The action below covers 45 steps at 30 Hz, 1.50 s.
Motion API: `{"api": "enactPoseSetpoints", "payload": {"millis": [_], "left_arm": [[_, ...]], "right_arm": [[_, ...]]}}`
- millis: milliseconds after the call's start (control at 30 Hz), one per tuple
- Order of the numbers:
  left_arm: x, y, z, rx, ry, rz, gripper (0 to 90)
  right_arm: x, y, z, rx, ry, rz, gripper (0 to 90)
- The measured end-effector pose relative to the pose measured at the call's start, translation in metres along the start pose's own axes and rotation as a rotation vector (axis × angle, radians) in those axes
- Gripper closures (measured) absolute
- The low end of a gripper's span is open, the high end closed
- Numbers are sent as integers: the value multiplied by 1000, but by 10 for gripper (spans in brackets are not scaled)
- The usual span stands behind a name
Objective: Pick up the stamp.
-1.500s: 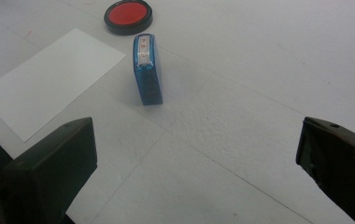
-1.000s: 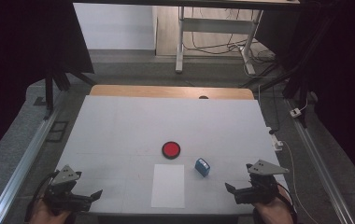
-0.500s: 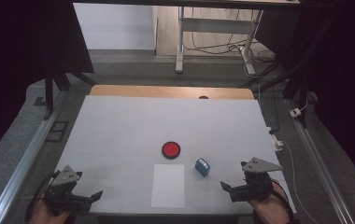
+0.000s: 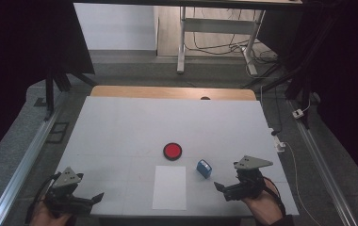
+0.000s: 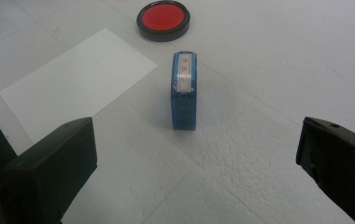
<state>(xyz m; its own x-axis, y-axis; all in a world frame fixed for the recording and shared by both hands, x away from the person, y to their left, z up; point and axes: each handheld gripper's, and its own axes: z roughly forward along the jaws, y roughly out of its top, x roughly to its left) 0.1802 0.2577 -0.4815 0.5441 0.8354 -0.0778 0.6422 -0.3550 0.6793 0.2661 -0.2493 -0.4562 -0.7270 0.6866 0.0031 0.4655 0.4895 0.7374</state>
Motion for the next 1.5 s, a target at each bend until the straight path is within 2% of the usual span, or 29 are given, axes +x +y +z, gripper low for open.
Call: {"api": "enactPoseSetpoints", "payload": {"millis": [167, 700, 1133, 1333, 1500], "left_arm": [[0, 0, 0, -2, -3, 0, 21], [1, 0, 0, -10, -13, -3, 19], [1, 0, 0, -8, -13, 2, 19], [1, 0, 0, -4, -15, 3, 19], [1, 1, 0, -4, -16, 2, 19]], "right_arm": [[0, 3, 7, 36, 2, -1, 0], [4, 18, 32, 60, -21, -8, 0], [4, 23, 46, 91, -33, -27, 0], [4, 26, 56, 123, -49, -55, 0], [4, 30, 63, 125, -55, -61, 0]]}}
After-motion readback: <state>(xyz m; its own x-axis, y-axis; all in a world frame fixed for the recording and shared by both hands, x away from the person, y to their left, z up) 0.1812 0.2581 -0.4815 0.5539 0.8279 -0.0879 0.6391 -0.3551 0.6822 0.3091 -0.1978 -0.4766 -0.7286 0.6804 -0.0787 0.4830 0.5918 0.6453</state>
